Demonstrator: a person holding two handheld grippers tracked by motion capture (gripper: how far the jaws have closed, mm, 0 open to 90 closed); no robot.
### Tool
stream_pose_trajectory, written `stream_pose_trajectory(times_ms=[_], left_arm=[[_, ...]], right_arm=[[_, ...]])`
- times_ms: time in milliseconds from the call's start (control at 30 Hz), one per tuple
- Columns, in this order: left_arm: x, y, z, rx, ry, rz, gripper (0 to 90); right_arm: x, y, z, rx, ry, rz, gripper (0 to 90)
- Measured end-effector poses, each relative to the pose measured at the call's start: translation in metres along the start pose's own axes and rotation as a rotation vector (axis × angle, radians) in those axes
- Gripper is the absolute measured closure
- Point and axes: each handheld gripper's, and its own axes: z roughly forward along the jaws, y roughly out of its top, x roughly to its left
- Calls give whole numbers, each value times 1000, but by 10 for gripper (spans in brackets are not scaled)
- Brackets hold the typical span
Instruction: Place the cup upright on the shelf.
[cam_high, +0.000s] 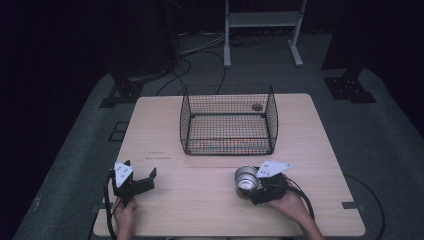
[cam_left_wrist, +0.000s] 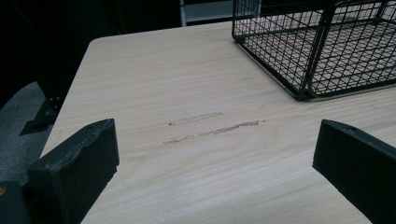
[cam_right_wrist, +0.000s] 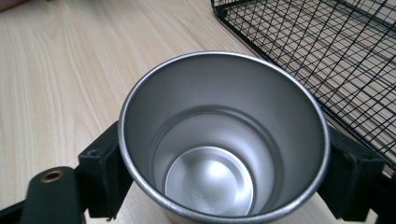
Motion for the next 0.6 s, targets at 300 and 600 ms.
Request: stream_pose_trajectory(times_ms=[300,600], left_arm=[[0,0,0,3,1,-1,0],[0,0,0,6,3,-2,0]], right_arm=[[-7,1,-9,-20,17,36,180],[-13,1,-17,-32,20,78,180]])
